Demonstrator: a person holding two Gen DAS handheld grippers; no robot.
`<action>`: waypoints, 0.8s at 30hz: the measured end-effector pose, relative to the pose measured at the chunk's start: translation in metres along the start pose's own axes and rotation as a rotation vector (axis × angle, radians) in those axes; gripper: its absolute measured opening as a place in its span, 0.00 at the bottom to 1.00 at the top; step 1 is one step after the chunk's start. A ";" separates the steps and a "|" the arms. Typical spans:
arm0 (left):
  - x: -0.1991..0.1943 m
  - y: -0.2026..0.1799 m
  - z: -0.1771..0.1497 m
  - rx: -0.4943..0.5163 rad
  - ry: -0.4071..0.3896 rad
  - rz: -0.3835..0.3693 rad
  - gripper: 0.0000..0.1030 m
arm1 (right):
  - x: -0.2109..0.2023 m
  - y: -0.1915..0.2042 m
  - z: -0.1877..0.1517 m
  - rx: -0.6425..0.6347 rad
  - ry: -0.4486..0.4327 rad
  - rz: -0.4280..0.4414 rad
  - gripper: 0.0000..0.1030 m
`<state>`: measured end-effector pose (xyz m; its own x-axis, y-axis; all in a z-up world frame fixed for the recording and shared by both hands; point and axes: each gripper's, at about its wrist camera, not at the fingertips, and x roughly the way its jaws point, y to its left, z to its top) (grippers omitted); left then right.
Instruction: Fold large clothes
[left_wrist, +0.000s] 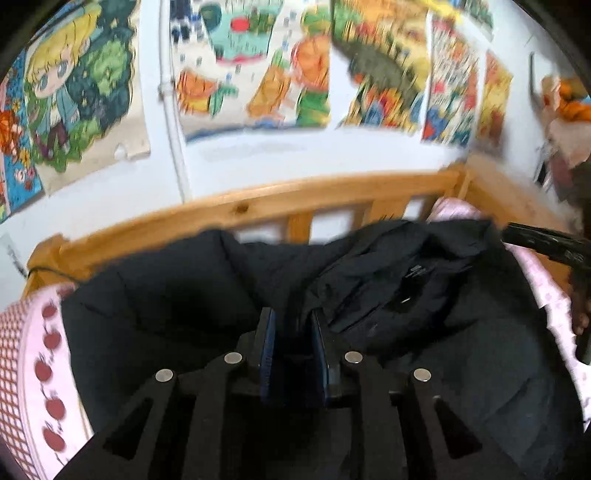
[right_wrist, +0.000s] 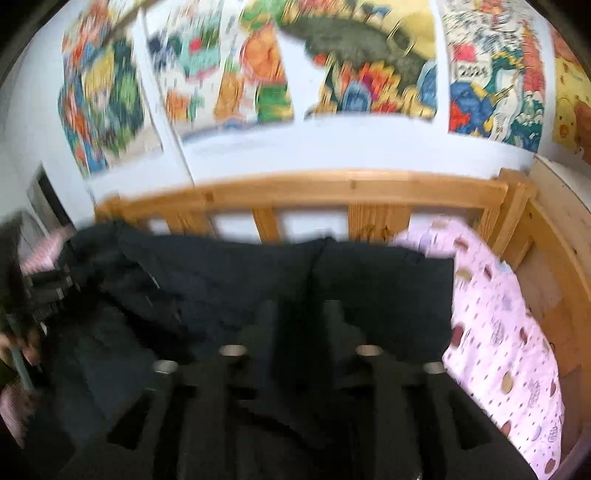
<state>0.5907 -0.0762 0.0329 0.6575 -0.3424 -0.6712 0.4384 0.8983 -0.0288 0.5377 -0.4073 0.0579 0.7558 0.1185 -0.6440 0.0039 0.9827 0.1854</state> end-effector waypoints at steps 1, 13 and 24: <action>-0.006 0.002 0.005 -0.007 -0.029 -0.015 0.23 | -0.005 -0.001 0.009 0.022 -0.029 0.015 0.43; 0.060 -0.001 0.054 -0.196 0.041 -0.205 0.43 | 0.096 0.032 0.032 0.188 0.104 0.328 0.35; 0.094 -0.053 -0.011 0.262 0.267 -0.231 0.22 | 0.113 0.064 -0.032 -0.278 0.392 0.183 0.33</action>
<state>0.6227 -0.1529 -0.0369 0.3577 -0.4119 -0.8381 0.7184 0.6948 -0.0349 0.6027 -0.3260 -0.0267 0.4250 0.2839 -0.8595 -0.3196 0.9355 0.1510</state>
